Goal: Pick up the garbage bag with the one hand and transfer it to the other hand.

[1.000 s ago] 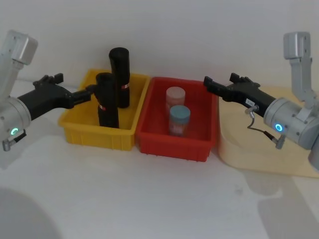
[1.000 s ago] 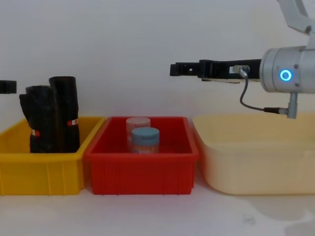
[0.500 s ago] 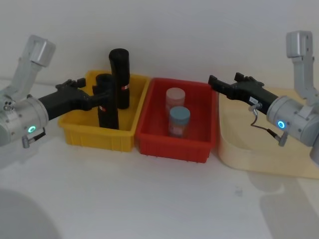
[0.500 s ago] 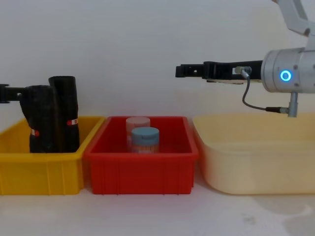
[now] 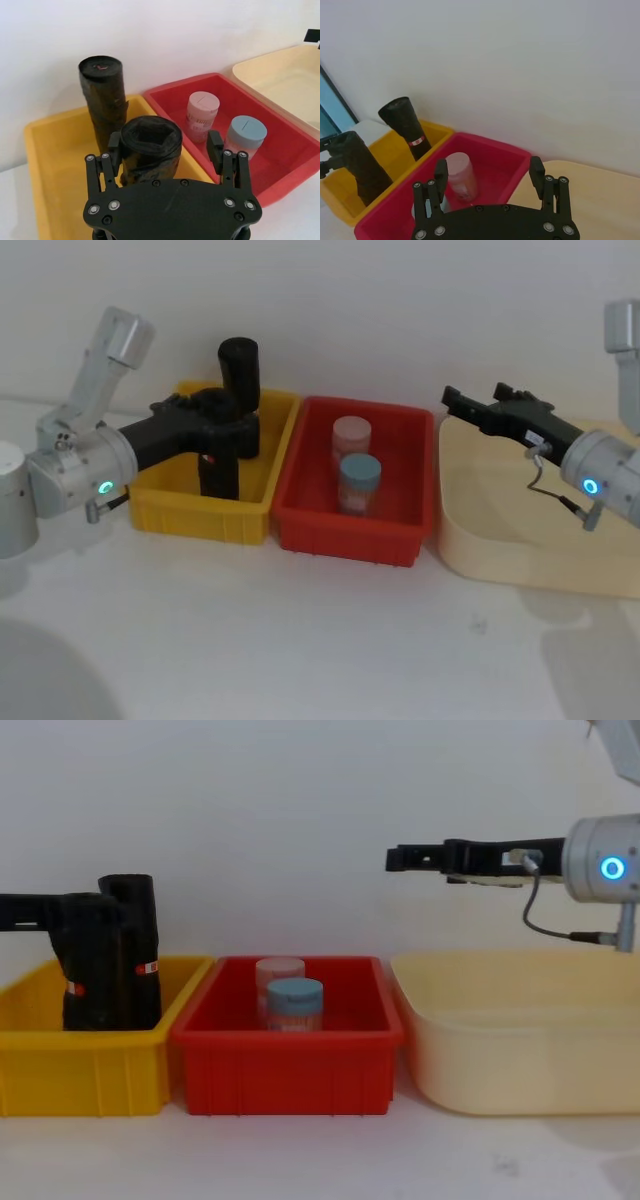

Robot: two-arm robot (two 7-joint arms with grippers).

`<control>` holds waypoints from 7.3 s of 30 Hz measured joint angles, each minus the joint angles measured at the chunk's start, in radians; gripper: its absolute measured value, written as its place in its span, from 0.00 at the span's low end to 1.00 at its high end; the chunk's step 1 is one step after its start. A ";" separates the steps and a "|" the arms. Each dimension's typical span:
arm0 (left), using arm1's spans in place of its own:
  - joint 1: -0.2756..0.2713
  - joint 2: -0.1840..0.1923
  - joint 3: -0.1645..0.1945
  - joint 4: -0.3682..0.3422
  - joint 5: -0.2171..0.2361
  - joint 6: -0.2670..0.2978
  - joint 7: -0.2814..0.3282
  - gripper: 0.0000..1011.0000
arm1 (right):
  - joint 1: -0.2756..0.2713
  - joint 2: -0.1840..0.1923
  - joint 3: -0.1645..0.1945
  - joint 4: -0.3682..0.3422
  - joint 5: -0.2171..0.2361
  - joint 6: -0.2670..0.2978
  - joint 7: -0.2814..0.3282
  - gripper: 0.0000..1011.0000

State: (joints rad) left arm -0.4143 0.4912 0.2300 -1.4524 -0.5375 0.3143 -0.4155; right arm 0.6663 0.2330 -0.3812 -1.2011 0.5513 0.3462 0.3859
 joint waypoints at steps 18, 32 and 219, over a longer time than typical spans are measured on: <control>-0.067 -0.034 0.063 0.061 0.036 -0.022 0.017 0.99 | -0.023 0.045 0.033 -0.023 0.063 0.024 0.039 0.99; -0.081 -0.042 0.077 0.074 0.044 -0.027 0.022 0.82 | -0.037 0.059 0.041 -0.043 0.098 0.040 0.060 0.99; -0.088 -0.045 0.083 0.079 0.047 -0.029 0.024 0.36 | 0.135 -0.127 -0.247 0.339 -0.156 -0.132 0.157 0.64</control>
State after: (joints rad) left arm -0.5020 0.4466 0.3129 -1.3733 -0.4901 0.2852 -0.3910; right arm 0.8012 0.1064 -0.6281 -0.8622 0.3956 0.2146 0.5430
